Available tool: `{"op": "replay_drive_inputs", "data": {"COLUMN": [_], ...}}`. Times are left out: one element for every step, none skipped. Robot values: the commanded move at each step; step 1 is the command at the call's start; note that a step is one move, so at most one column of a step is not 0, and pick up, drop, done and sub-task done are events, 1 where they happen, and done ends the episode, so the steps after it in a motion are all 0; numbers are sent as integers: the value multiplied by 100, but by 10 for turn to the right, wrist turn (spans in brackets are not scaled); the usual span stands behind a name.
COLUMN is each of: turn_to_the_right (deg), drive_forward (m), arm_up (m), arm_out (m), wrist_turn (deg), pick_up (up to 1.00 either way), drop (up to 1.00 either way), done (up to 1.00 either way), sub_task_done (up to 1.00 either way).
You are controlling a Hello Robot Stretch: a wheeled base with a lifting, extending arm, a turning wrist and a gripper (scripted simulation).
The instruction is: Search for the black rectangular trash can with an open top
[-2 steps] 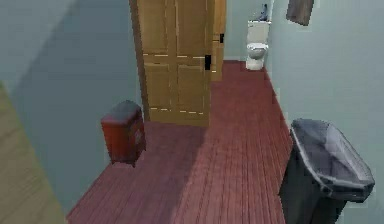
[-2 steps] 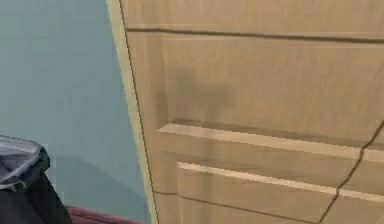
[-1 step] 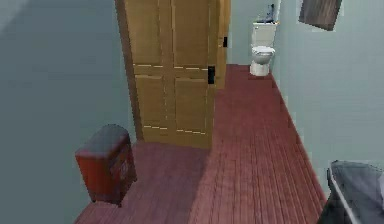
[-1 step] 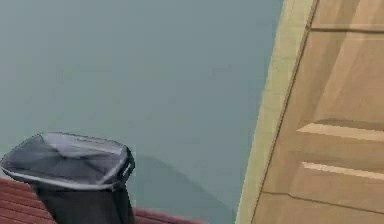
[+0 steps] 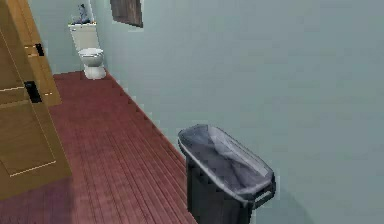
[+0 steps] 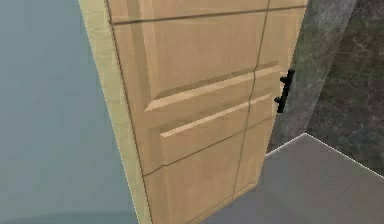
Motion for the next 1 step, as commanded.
{"op": "replay_drive_inputs", "data": {"turn_to_the_right": [0], "drive_forward": [0], "arm_up": [0], "arm_out": [0], "wrist_turn": [0], "pick_up": [0], "drop": [0], "done": [100], "sub_task_done": [0]}}
